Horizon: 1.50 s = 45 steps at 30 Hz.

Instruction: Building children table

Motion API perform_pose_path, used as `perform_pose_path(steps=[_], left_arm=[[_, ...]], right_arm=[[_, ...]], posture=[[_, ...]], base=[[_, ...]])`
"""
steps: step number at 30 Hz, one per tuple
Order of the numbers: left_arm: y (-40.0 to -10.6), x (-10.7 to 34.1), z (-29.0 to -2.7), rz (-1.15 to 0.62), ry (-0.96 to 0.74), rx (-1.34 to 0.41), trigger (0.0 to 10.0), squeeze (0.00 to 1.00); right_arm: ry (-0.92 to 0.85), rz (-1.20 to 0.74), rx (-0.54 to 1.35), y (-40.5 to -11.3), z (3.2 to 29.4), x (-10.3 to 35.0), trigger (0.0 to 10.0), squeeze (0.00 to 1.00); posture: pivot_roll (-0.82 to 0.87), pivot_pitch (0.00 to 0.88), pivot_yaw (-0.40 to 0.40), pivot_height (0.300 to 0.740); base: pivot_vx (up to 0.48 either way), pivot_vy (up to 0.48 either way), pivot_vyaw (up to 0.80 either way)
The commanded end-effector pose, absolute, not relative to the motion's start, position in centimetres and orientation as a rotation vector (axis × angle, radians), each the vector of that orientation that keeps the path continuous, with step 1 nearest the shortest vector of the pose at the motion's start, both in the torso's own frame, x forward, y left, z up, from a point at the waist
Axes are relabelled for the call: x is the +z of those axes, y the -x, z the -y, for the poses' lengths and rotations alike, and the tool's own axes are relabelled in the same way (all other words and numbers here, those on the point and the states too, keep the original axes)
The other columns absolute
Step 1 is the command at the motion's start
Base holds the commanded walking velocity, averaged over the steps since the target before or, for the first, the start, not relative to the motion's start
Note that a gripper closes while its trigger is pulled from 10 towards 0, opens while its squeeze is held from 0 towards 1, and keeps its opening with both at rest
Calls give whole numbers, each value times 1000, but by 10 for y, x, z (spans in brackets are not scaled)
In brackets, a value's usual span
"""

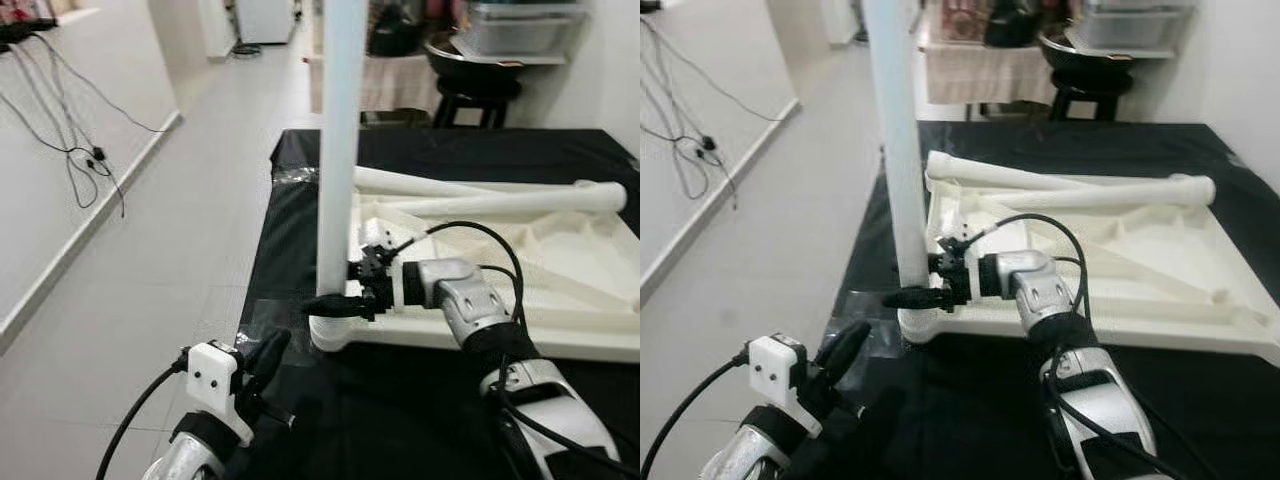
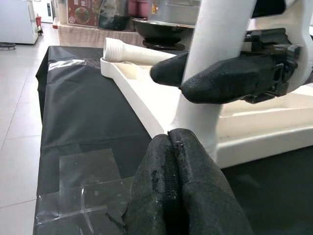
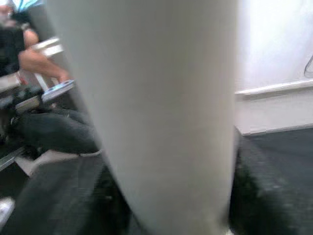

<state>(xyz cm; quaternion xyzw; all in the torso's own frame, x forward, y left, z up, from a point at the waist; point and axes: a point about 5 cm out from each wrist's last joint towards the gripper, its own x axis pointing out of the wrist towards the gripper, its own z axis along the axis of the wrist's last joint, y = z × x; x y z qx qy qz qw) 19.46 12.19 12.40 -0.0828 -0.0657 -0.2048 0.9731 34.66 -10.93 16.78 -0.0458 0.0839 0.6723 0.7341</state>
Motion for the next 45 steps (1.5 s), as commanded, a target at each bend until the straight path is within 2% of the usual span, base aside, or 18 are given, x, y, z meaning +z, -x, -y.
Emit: perform_pose_path(steps=[1, 8, 12, 14, 15, 16, 20, 26, 27, 28, 29, 30, 31, 38, 39, 40, 42, 45], left_arm=[[-194, 121, -123, 123, 165, -408, 10000, 0], [-194, 122, -122, 124, 166, -409, 10000, 0], [-192, 122, -124, 125, 165, -408, 10000, 0], [-192, 123, -124, 125, 165, -408, 10000, 0], [-192, 123, -125, 125, 164, -408, 10000, 0], [-191, 124, -126, 125, 163, -408, 10000, 0], [-191, 123, -128, 123, 160, -406, 10000, 0], [-193, 123, -127, 123, 163, -408, 10000, 0], [-193, 123, -127, 125, 162, -404, 10000, 0], [-193, 123, -127, 125, 162, -404, 10000, 0], [-193, 123, -127, 127, 160, -400, 10000, 0], [-194, 123, -127, 128, 160, -398, 10000, 0], [-194, 123, -127, 129, 161, -398, 10000, 0], [-196, 123, -127, 129, 165, -402, 10000, 0], [-196, 123, -127, 129, 165, -403, 10000, 0], [-196, 123, -127, 129, 165, -403, 10000, 0], [-196, 123, -127, 129, 164, -403, 10000, 0], [-197, 123, -127, 129, 164, -403, 10000, 0]], right_arm=[[80, -185, 1542, -344, 107, 166, 0, 0], [95, -176, 1520, -345, 117, 165, 0, 0], [123, -188, 1320, -342, 122, 152, 0, 0], [138, -175, 1163, -343, 116, 144, 0, 0], [71, -167, 791, -347, 114, 136, 0, 0], [17, -210, 604, -334, 111, 123, 0, 0], [38, -232, 557, -304, 95, 107, 0, 0], [72, -193, 608, -312, 93, 112, 0, 0], [70, -199, 610, -312, 92, 113, 3059, 0], [70, -199, 610, -312, 92, 113, 3059, 0], [60, -209, 651, -311, 89, 114, 9882, 0], [37, -208, 678, -310, 86, 117, 10000, 0], [6, -184, 749, -313, 83, 126, 10000, 1000], [-59, -44, 1095, -322, 77, 168, 10000, 1000], [-24, -33, 1188, -323, 79, 171, 10000, 843], [-24, -33, 1188, -323, 79, 171, 10000, 843], [41, -49, 1336, -326, 84, 173, 10000, 0], [61, -61, 1375, -326, 86, 173, 10000, 0]], posture=[[15, 39, -4, 740], [10, 44, -5, 740], [-4, 59, -6, 740], [-4, 59, -6, 740], [-5, 71, -10, 740], [-6, 79, -10, 740], [-27, 68, 3, 740], [-10, 66, -12, 740], [-12, 66, -11, 740], [-12, 66, -11, 740], [-13, 65, -12, 740], [-15, 63, -13, 740], [-15, 63, -13, 740], [-16, 54, -5, 740], [-16, 53, -4, 740], [-16, 53, -4, 740], [-13, 50, -4, 740], [-13, 50, -4, 740]], base=[[0, 0, 0], [0, 0, 0], [0, 0, 0], [0, 0, 0], [0, 0, 0], [0, 0, 0], [0, 0, 0], [0, 0, 0], [0, 0, 0], [0, 0, 0], [0, 0, 0], [0, 0, 0], [0, 0, 0], [0, 0, 0], [0, 0, 0], [0, 0, 0], [0, 0, 0], [0, 0, 0]])
